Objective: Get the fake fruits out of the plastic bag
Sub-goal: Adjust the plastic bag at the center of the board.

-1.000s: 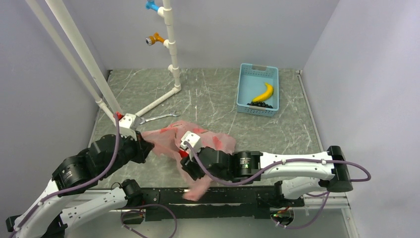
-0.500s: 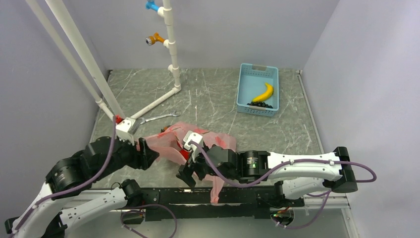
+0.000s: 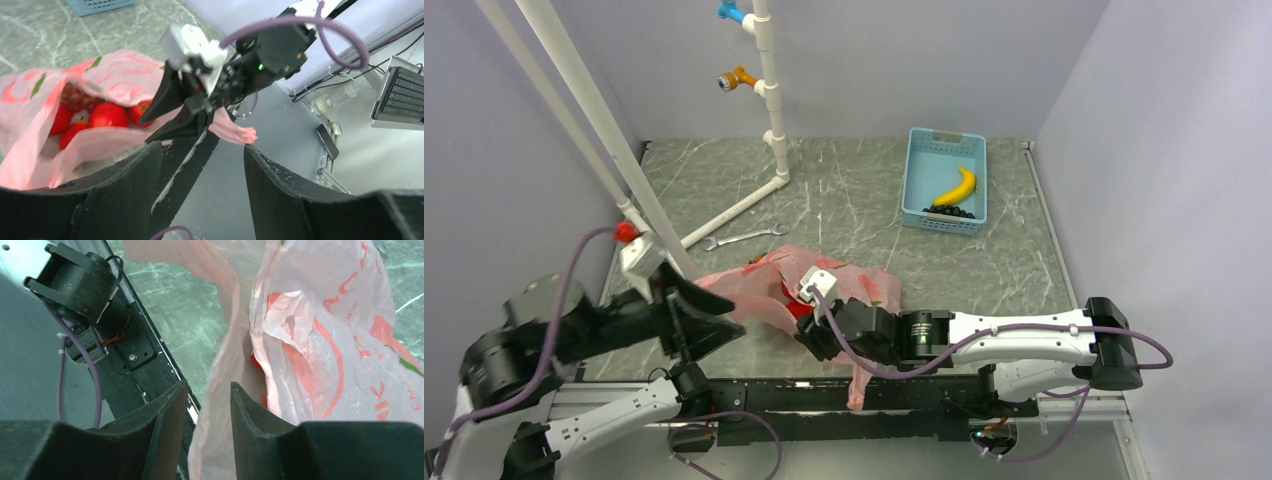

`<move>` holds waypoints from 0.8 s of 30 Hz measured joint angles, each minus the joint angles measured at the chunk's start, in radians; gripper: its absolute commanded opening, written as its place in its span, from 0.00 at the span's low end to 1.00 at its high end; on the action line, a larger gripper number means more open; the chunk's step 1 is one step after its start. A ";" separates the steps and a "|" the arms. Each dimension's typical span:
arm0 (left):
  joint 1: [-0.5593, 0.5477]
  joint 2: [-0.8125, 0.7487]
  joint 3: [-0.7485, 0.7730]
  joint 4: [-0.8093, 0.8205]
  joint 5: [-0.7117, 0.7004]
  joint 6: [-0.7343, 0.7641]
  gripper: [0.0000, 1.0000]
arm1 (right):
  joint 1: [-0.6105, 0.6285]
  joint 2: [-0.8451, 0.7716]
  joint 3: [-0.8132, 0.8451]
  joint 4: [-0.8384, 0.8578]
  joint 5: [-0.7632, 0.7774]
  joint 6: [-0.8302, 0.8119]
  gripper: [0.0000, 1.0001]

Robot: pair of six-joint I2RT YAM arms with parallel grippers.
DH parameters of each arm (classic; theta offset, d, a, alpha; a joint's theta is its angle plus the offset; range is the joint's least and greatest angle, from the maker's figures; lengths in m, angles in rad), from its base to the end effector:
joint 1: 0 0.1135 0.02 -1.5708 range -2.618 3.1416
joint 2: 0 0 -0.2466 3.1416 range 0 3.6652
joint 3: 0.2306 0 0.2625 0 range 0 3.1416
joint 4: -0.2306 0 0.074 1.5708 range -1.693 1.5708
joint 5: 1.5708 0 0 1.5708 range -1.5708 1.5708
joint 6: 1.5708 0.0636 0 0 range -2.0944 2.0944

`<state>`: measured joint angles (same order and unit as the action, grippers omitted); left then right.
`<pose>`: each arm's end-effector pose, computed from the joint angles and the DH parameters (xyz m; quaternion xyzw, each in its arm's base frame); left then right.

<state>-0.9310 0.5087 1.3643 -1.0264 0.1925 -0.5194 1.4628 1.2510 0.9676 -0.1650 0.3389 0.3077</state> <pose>0.0269 -0.0565 0.4427 0.2162 0.7326 -0.4803 0.4311 0.0561 0.3212 0.2757 -0.3804 0.7481 0.3157 0.4426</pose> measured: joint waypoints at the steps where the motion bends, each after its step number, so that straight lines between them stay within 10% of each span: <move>1: 0.000 0.039 0.003 0.031 0.024 0.002 0.63 | 0.000 0.000 -0.016 0.021 0.005 -0.003 0.36; 10: 0.000 0.250 -0.116 0.181 0.065 0.011 0.45 | 0.000 -0.037 -0.144 0.119 0.017 -0.016 0.24; 13: 0.000 0.284 -0.174 0.188 0.002 0.013 0.50 | -0.001 -0.113 -0.220 0.176 -0.029 -0.014 0.00; 22: 0.000 0.374 -0.374 0.222 -0.068 0.055 0.44 | -0.005 -0.183 -0.341 0.338 -0.262 0.030 0.00; 24: 0.000 0.371 -0.426 0.236 -0.089 0.058 0.44 | -0.005 -0.186 -0.341 0.344 -0.272 0.037 0.21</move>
<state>-0.9310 0.8795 0.9382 -0.7902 0.1036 -0.4610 1.4582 1.0653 0.6262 0.1791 0.0669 0.3443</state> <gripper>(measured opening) 0.455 0.007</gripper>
